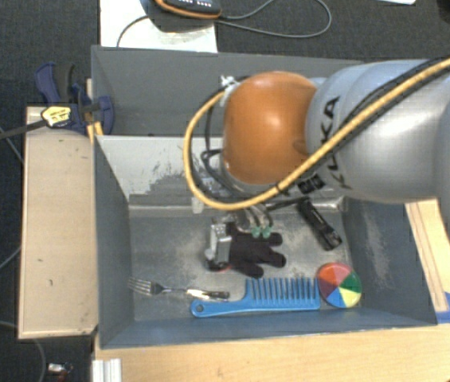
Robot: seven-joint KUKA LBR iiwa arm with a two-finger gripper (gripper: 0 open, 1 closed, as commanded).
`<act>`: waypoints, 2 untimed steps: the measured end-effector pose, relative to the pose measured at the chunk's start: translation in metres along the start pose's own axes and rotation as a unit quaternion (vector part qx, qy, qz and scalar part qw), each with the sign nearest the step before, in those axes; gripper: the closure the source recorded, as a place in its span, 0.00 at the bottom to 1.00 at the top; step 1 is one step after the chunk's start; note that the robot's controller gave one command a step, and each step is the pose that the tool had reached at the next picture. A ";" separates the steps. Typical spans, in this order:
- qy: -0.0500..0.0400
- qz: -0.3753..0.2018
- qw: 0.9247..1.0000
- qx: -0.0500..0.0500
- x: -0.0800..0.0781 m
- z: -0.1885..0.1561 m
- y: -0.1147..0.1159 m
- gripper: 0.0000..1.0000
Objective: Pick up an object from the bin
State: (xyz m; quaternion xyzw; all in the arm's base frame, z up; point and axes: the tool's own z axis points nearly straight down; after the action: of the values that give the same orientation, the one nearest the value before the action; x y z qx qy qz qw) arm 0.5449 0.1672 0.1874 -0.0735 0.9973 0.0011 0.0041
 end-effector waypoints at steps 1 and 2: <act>0.006 -0.061 0.998 0.001 0.011 0.030 -0.055 0.00; -0.003 -0.130 0.992 -0.001 0.015 -0.002 -0.049 0.00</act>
Offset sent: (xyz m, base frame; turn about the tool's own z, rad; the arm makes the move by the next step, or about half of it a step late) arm -0.0094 -0.0510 0.0046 -0.2633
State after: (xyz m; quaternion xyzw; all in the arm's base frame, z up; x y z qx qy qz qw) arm 0.5372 0.1163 0.1893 -0.2025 0.9792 0.0018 0.0076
